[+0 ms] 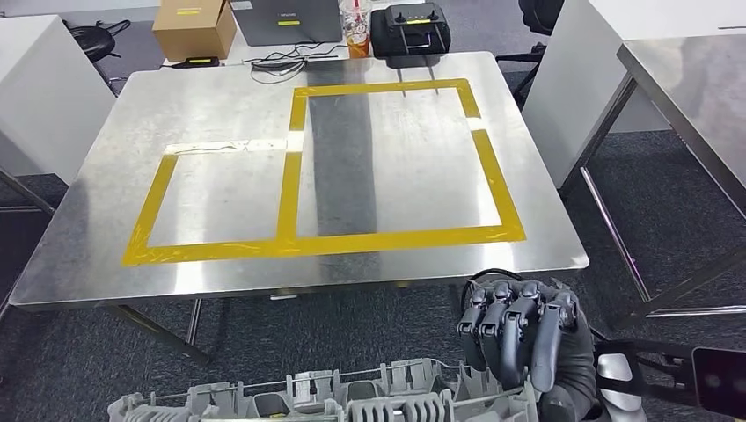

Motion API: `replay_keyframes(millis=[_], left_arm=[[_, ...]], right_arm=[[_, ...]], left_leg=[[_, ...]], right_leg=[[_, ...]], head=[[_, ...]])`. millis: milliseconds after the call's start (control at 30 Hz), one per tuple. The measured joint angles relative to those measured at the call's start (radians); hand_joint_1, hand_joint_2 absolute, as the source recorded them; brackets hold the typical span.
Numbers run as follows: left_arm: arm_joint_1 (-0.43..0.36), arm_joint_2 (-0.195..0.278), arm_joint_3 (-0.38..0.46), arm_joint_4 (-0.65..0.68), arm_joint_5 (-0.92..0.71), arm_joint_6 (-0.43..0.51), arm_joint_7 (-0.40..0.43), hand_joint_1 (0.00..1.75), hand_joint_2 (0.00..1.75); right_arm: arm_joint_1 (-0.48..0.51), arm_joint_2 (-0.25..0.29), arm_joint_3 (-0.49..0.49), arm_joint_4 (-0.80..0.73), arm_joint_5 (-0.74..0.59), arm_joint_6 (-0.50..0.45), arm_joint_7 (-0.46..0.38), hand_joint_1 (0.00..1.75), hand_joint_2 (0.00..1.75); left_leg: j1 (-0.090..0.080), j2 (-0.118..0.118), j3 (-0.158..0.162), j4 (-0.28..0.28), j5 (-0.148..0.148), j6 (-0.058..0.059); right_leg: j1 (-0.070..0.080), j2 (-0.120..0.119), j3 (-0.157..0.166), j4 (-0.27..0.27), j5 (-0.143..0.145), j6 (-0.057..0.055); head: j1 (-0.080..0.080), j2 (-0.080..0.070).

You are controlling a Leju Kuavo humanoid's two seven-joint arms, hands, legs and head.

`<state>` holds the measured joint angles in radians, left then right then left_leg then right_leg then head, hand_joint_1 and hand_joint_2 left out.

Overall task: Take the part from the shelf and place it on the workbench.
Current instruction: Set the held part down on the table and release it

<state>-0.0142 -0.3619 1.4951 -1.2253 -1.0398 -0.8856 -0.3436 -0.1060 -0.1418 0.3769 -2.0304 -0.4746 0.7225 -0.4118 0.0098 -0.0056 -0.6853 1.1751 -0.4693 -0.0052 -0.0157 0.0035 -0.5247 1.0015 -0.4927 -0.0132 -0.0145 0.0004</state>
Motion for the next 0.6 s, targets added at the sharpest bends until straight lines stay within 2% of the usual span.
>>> replay_keyframes(millis=[33,67,100,167,233,267,300,367,400,433,467,533,567,600], left_arm=[[0.0,0.001,0.0,0.0,0.001,0.001,0.0,0.0,1.75],[0.0,0.002,0.0,0.0,0.002,0.002,0.0,0.0,1.75],[0.0,0.003,0.0,0.0,0.003,0.003,0.0,0.0,1.75],[0.001,0.004,0.0,-0.001,0.004,0.003,0.0,0.0,1.75],[0.003,0.005,0.0,-0.001,0.005,0.001,0.0,0.0,1.75],[0.004,0.005,0.0,-0.001,0.005,0.0,0.0,0.0,1.75],[0.003,0.004,0.0,-0.001,0.005,-0.001,0.0,0.0,1.75],[0.003,0.003,0.0,0.0,0.006,-0.001,0.0,0.0,1.75],[0.003,0.002,0.0,0.001,0.006,-0.002,0.0,0.0,1.75],[0.003,0.002,0.0,0.002,0.006,-0.001,0.0,0.0,1.75],[0.003,0.001,0.0,0.003,0.006,-0.001,0.0,0.0,1.75],[0.003,0.001,0.0,0.006,0.007,0.002,0.0,0.0,1.75],[0.003,0.001,0.0,0.007,0.009,0.004,0.0,0.0,1.75],[0.003,0.001,0.0,0.008,0.011,0.005,0.0,0.0,1.75]], right_arm=[[0.0,0.0,0.0,0.0,-0.001,0.0,0.002,1.54,1.75],[-0.001,0.0,0.0,0.0,-0.002,0.0,0.004,1.54,1.75],[-0.001,0.0,0.0,-0.001,-0.003,0.0,0.005,1.54,1.75],[-0.001,0.0,0.0,-0.003,-0.006,0.0,0.008,1.54,1.75],[-0.002,0.0,0.0,-0.006,-0.009,0.0,0.009,1.54,1.75],[-0.005,0.0,0.0,-0.007,-0.01,0.0,0.01,1.54,1.75],[-0.006,0.0,0.0,-0.008,-0.011,0.0,0.01,1.54,1.75],[-0.006,-0.001,0.0,-0.008,-0.013,0.0,0.01,1.54,1.75],[-0.006,-0.002,0.0,-0.008,-0.013,0.0,0.01,1.54,1.75],[-0.006,-0.002,0.0,-0.008,-0.013,0.0,0.01,1.54,1.75],[-0.006,-0.003,0.0,-0.008,-0.013,0.0,0.011,1.54,1.75],[-0.006,-0.005,0.0,-0.008,-0.013,0.0,0.011,1.54,1.75],[-0.007,-0.005,0.0,-0.008,-0.013,0.0,0.012,1.54,1.75],[-0.007,-0.006,-0.001,-0.007,-0.013,-0.001,0.013,1.54,1.75]], left_leg=[[-0.004,0.001,0.027,-0.068,0.036,0.009],[-0.008,0.002,0.048,-0.121,0.055,0.019],[-0.013,0.004,0.061,-0.151,0.059,0.027],[-0.018,0.004,0.073,-0.172,0.047,0.04],[-0.014,0.001,0.096,-0.19,0.046,0.05],[-0.011,-0.001,0.109,-0.196,0.045,0.054],[-0.009,-0.002,0.116,-0.2,0.043,0.056],[-0.009,-0.004,0.122,-0.2,0.034,0.058],[-0.01,-0.005,0.127,-0.2,0.028,0.057],[-0.009,-0.007,0.135,-0.199,0.021,0.055],[-0.009,-0.008,0.146,-0.199,0.013,0.053],[-0.008,-0.011,0.169,-0.196,-0.005,0.044],[-0.01,-0.012,0.174,-0.193,-0.013,0.039],[-0.011,-0.013,0.176,-0.191,-0.02,0.033]], right_leg=[[0.002,0.0,0.01,-0.001,-0.009,0.003],[0.004,0.0,0.015,-0.002,-0.016,0.007],[0.004,0.0,0.019,-0.005,-0.02,0.012],[0.004,0.0,0.027,-0.004,-0.014,0.03],[0.003,-0.002,0.022,0.023,-0.015,0.04],[0.002,-0.002,0.003,0.058,-0.027,0.04],[0.001,-0.002,-0.032,0.113,-0.045,0.04],[0.0,-0.002,-0.119,0.237,-0.087,0.04],[-0.001,-0.003,-0.152,0.27,-0.097,0.042],[-0.002,-0.003,-0.168,0.268,-0.089,0.047],[-0.003,-0.003,-0.164,0.228,-0.061,0.056],[-0.006,-0.004,-0.127,0.091,0.028,0.072],[-0.005,-0.006,-0.112,0.038,0.054,0.067],[-0.003,-0.006,-0.103,0.008,0.073,0.057]], head=[[0.001,0.0],[0.002,0.0],[0.003,0.0],[0.002,0.0],[0.004,0.0],[0.006,0.0],[0.007,0.0],[0.009,0.0],[0.009,0.0],[0.009,0.0],[0.009,0.0],[0.009,0.0],[0.009,0.0],[0.008,0.0]])
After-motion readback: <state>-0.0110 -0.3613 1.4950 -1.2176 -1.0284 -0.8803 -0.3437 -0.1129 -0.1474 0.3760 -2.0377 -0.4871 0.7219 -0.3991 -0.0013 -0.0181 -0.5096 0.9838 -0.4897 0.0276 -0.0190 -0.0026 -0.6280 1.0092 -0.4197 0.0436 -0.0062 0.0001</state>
